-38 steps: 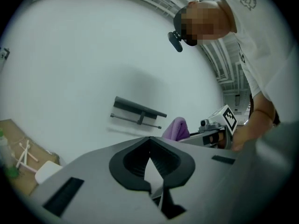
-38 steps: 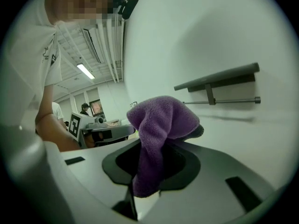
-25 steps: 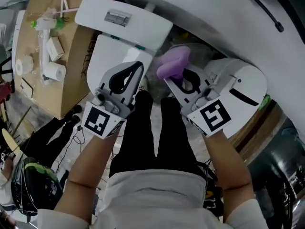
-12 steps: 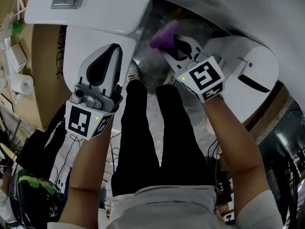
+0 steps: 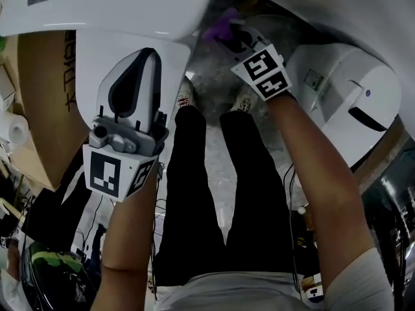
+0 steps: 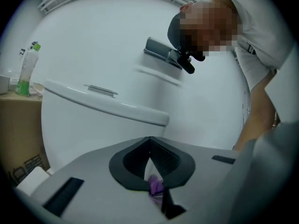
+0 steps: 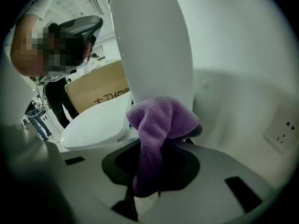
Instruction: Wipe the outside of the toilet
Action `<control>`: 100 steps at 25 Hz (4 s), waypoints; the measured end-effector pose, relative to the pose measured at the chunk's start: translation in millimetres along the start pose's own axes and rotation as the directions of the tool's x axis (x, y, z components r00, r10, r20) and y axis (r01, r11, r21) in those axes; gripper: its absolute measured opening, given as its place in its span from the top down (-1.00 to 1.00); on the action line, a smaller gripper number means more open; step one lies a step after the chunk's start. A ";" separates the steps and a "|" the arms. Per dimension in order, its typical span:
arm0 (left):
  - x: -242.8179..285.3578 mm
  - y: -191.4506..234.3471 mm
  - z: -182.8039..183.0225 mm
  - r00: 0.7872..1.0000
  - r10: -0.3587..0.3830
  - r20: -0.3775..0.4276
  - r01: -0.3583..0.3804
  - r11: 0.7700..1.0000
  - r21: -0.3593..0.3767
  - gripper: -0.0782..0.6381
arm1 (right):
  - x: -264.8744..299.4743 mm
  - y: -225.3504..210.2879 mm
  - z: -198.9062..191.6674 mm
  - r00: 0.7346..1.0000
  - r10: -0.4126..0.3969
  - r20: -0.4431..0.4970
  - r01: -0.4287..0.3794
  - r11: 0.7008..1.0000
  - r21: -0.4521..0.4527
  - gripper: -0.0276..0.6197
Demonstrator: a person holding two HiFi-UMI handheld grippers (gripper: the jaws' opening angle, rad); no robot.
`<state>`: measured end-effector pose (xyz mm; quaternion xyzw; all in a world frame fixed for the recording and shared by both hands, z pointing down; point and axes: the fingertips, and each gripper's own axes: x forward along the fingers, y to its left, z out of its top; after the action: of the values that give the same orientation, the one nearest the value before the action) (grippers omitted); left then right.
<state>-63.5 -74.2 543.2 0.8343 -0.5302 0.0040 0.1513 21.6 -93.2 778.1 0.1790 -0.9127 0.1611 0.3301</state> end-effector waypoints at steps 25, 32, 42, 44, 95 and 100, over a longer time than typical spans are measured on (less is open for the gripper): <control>-3.9 -11.3 52.5 0.999 -0.027 0.034 0.029 0.998 -0.059 0.76 | -55.9 26.9 108.6 0.992 -0.018 0.123 0.032 0.993 -0.113 0.64; -2.1 -33.5 79.9 0.997 -0.073 0.020 0.074 0.996 -0.056 0.76 | -128.5 41.5 187.8 0.972 -0.014 0.234 0.058 0.982 -0.181 0.64; 3.5 -31.6 85.1 0.997 -0.075 0.035 0.077 0.995 -0.067 0.76 | -131.5 19.4 197.5 0.967 -0.020 0.252 0.067 0.982 -0.178 0.64; 2.4 -29.5 79.0 0.997 -0.073 0.028 0.075 0.995 -0.069 0.76 | -119.3 8.6 186.9 0.973 -0.027 0.229 0.064 0.986 -0.155 0.64; 2.6 -25.0 22.8 0.981 -0.170 -0.093 0.169 0.985 -0.016 0.76 | -96.7 54.1 153.5 0.994 0.014 0.112 -0.006 0.997 -0.074 0.64; 0.4 -29.1 48.9 0.982 -0.172 -0.083 0.172 0.985 0.000 0.76 | -129.3 57.9 188.9 0.989 0.010 0.149 0.002 0.997 -0.082 0.64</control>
<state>-45.1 -75.7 489.3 0.8766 -0.4493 0.0273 0.1701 -13.6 -91.4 544.6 0.1750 -0.9411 0.1102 0.2676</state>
